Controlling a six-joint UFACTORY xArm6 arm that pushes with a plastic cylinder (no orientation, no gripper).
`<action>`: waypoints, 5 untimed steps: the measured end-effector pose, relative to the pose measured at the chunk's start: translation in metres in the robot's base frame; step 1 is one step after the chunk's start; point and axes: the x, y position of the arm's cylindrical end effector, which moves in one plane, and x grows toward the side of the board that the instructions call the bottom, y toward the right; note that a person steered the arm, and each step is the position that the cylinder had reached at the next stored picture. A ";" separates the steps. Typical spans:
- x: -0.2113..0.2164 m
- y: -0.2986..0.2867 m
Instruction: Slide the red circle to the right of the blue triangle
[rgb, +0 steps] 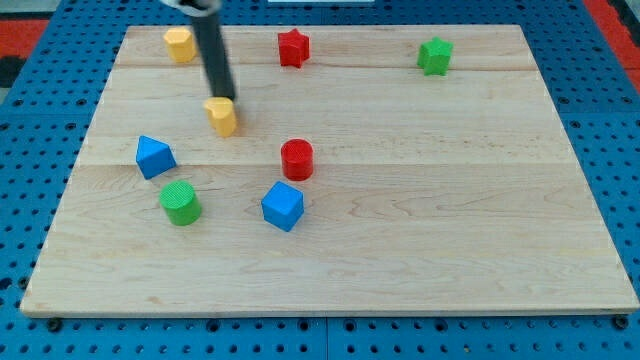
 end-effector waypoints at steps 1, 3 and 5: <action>0.040 0.077; 0.080 0.091; 0.072 -0.012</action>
